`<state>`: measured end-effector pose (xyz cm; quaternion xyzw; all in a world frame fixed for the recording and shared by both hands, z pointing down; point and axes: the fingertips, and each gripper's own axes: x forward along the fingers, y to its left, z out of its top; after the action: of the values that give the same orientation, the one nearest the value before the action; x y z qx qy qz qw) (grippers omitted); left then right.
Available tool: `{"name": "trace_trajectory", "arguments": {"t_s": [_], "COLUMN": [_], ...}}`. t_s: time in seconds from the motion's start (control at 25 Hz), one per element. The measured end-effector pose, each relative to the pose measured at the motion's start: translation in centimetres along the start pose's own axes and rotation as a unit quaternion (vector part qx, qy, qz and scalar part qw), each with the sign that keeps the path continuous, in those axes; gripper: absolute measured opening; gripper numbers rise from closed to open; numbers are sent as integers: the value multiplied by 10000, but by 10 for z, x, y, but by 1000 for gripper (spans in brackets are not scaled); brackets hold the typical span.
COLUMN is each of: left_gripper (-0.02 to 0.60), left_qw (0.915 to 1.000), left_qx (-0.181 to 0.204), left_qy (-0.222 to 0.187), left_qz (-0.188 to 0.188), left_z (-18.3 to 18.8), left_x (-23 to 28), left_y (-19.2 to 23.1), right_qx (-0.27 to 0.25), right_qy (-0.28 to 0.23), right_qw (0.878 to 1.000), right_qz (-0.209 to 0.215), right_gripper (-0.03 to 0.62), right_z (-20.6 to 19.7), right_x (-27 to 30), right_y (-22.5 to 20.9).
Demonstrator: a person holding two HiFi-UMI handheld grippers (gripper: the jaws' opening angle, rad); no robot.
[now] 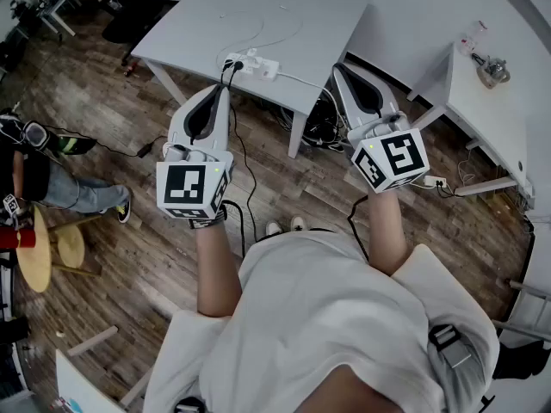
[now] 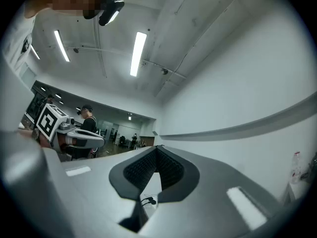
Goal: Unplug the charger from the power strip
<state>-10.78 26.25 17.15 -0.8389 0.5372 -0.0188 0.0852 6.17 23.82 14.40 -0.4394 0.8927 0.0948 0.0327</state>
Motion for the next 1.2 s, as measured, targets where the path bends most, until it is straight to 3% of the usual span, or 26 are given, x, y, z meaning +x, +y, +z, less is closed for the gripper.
{"name": "trace_trajectory", "arguments": {"t_s": [0.2,0.48,0.88,0.96,1.2], "left_gripper": [3,3,7,26,52], "left_qw": [9999,9990,9947,9930,9864], "left_qx": [-67,-278,-668,-743,-944], "left_qy": [64,317,720,857,1311], "left_qz": [48,-140,-299,-332,-314], "left_z": [-4,-34,-101,-119,-171], "left_x": [-3,4,78,102,171], "left_y": [-1,-3,8,14,35], "right_qx": [-19,-6,103,99,224], "right_qy": [36,-28,531,665,1004], "right_qw": [10000,9985,9985,9977,9940], "right_qz": [-89,-541,-72,54,380], "right_gripper": [2,2,6,63,67], "right_z": [-2,-11,-92,-111,-164], "right_x": [-5,-4,65,86,148], "right_y": [0,-10,-34,-44,-78]}}
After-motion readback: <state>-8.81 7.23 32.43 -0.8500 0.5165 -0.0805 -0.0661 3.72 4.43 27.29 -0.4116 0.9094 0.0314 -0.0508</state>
